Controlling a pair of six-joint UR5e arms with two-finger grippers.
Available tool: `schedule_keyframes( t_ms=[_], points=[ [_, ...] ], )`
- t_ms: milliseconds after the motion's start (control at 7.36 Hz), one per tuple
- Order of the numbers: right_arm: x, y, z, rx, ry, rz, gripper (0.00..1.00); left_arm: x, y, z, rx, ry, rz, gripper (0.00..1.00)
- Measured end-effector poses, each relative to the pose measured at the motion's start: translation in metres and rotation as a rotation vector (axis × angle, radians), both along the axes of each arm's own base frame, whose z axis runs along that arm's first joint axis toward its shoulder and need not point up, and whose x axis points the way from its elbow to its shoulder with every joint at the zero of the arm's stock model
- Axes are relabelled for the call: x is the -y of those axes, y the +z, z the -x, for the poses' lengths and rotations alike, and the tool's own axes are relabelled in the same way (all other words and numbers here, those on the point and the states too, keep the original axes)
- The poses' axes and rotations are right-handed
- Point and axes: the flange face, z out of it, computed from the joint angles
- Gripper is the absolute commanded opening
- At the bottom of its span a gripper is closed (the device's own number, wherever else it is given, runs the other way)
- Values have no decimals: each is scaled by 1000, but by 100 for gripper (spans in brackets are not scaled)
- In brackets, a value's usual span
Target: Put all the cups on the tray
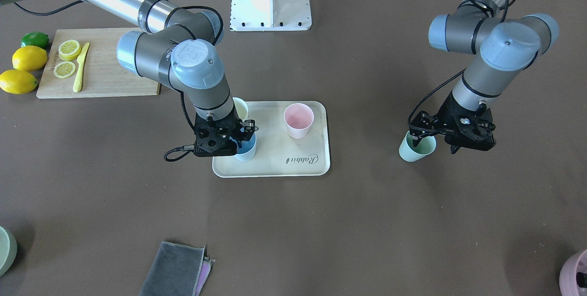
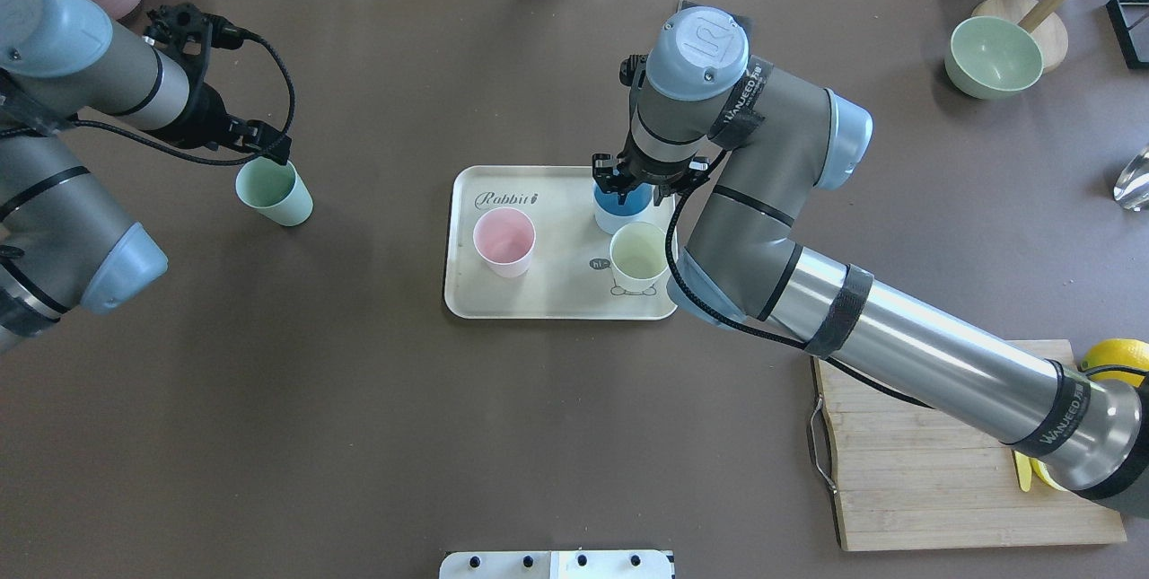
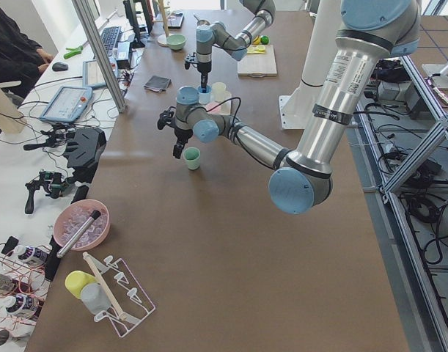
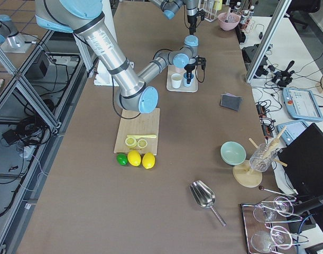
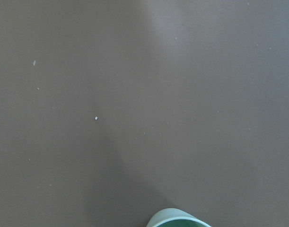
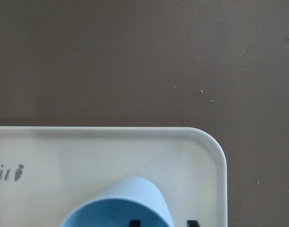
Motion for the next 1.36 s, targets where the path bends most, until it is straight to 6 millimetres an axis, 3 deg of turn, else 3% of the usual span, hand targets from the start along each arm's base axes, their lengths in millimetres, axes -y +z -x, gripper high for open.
schedule_keyframes(
  t_ms=[136,407,543,679,951,1086,1222,1358],
  points=[
    [11,-9,-11,13,20,0,100,-7,9,-4,1,7,3,96],
    [32,-25,-38,51,35,20,100,-12,19,-5,7,16,4,46],
    [41,-30,-51,71,35,32,100,-14,23,-7,10,21,5,30],
    [50,-34,-65,89,34,42,100,-15,30,-12,10,28,-1,0],
    [66,-37,-91,114,39,53,100,-13,49,-22,-11,32,-29,0],
    [74,-37,-106,125,40,58,100,-14,46,-22,-30,33,-39,0],
    [82,-37,-121,138,37,62,100,-14,31,-17,-51,41,-32,0],
    [89,-35,-138,150,27,65,100,-13,1,-8,-59,45,-4,0]
  ],
)
